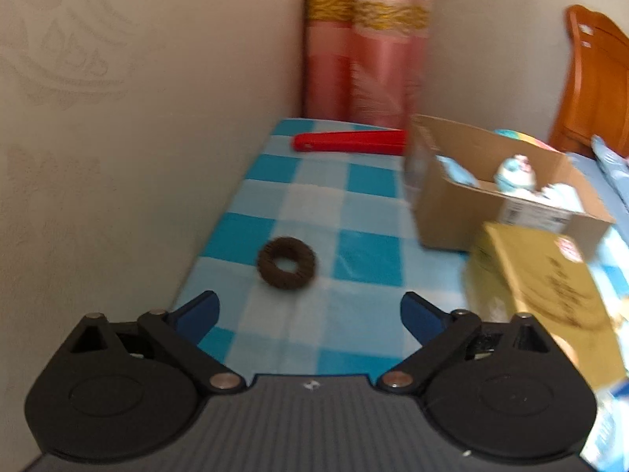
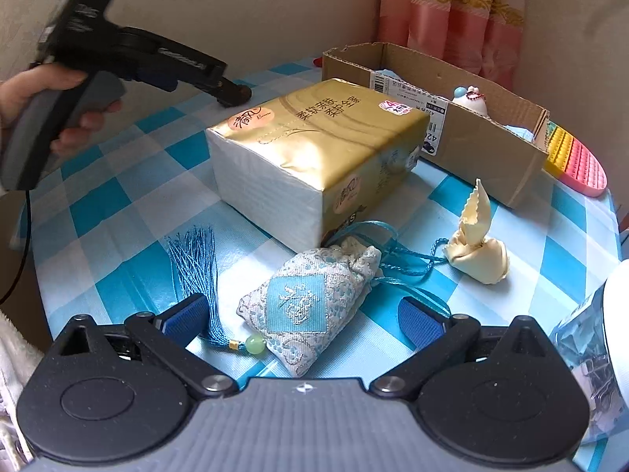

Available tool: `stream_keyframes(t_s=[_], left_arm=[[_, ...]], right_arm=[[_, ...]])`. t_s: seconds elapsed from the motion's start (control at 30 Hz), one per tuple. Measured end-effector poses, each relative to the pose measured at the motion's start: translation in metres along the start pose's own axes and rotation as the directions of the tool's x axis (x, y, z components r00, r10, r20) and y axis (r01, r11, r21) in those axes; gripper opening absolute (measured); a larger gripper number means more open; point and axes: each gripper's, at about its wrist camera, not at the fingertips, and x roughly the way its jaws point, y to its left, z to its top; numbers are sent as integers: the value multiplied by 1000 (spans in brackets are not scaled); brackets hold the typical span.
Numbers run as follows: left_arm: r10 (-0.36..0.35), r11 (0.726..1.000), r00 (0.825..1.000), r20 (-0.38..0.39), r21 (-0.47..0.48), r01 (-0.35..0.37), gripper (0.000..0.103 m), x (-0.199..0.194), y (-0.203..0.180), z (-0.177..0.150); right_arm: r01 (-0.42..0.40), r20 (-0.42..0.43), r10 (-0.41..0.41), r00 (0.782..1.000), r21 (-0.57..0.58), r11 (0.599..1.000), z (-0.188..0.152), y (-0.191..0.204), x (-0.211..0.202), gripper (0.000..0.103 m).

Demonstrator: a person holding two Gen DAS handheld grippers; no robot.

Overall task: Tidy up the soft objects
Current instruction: 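Move the left gripper to the brown hair tie while the right gripper approaches the blue sachet, then grasp the brown hair tie with the left gripper while the right gripper grasps the blue sachet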

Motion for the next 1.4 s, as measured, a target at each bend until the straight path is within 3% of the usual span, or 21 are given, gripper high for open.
stream_keyframes(t_s=[0.2,0.63,0.7,0.9,1.17,1.4], left_arm=[[53,999,998,-13,-10,-53,66,28,4,2],[62,997,998,15,-56,-61,48,47,2,9],[55,997,998,16,-52,-54,40,48,0,11],[50,998,999,16,-46,-50,40,48,-2,11],[40,998,999,11,-44,-40,40,47,-2,11],[34,998,999,7,-43,-34,32,46,-2,11]], right_arm=[[2,-7,-2,1000,1,1000,2,0,1,103],[9,13,-10,1000,10,1000,-2,1,0,103],[10,14,-10,1000,11,1000,-2,1,0,103],[10,0,-10,1000,12,1000,3,-1,2,103],[13,4,-13,1000,5,1000,9,0,-1,83],[33,-4,-33,999,16,999,7,0,-8,63]])
